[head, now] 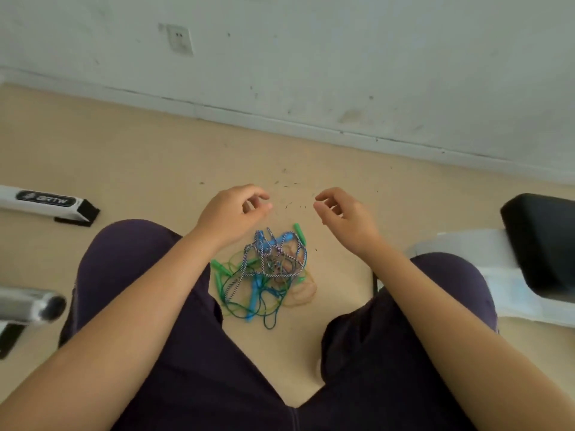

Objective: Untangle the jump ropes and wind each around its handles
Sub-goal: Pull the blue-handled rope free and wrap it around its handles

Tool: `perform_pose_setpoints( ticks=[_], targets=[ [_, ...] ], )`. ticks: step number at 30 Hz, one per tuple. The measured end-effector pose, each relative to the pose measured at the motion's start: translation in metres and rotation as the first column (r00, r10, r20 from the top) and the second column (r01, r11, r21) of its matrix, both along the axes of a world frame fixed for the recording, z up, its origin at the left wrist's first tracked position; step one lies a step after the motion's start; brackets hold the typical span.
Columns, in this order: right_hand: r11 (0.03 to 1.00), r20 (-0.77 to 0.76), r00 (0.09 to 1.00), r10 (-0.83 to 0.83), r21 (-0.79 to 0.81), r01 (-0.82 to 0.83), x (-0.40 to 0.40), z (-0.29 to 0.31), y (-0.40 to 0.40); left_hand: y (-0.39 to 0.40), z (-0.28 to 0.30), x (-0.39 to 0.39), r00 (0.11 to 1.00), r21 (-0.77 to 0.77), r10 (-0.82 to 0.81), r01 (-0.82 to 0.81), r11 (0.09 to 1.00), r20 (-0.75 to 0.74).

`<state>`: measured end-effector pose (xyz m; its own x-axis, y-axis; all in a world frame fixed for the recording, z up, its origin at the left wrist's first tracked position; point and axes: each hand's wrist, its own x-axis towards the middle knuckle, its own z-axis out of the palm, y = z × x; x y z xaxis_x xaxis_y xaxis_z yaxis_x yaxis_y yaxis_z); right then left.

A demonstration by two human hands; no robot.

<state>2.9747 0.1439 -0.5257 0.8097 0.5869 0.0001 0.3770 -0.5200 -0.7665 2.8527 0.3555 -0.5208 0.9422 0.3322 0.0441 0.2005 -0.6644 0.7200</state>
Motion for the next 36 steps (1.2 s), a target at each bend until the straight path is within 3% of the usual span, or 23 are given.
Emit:
perform_pose_setpoints(
  ticks=[3,9,15,19,22,26,29,33,36],
  targets=[
    [1.0,-0.066,0.998,-0.008,-0.021,0.007,0.003,-0.013,0.005,-0.003,-0.007,0.015,0.998,0.041,0.013,-0.011,0.999,-0.062],
    [0.992,-0.175,0.98,-0.093,-0.097,0.077,0.054,-0.076,0.039,-0.002,-0.085,0.075,0.962,-0.09,0.094,-0.121,0.989,-0.258],
    [0.966,-0.345,0.924,-0.168,-0.246,0.084,0.115,-0.207,0.068,0.025,-0.235,0.11,0.853,-0.198,0.203,-0.331,0.923,-0.481],
    [0.943,-0.477,0.853,-0.213,-0.328,0.052,0.12,-0.306,0.074,0.043,-0.316,0.104,0.775,-0.145,0.174,-0.324,0.935,-0.608],
    [0.947,-0.585,0.787,-0.198,-0.322,-0.001,0.107,-0.354,0.079,0.046,-0.353,0.1,0.718,-0.196,0.12,-0.341,0.919,-0.686],
    [0.96,-0.619,0.775,-0.125,-0.274,-0.064,0.094,-0.387,0.088,0.04,-0.378,0.103,0.715,-0.26,0.16,-0.44,0.86,-0.681],
    [0.95,-0.684,0.716,-0.141,-0.296,-0.096,0.092,-0.393,0.092,0.034,-0.383,0.109,0.693,-0.339,0.155,-0.52,0.784,-0.704],
    [0.977,-0.788,0.597,-0.152,-0.211,-0.03,0.094,-0.363,0.094,0.032,-0.362,0.115,0.736,-0.465,0.115,-0.532,0.708,-0.667],
    [0.993,-0.815,0.568,-0.115,-0.088,0.073,0.106,-0.317,0.096,0.035,-0.315,0.133,0.81,-0.559,0.077,-0.467,0.685,-0.582]
  ],
)
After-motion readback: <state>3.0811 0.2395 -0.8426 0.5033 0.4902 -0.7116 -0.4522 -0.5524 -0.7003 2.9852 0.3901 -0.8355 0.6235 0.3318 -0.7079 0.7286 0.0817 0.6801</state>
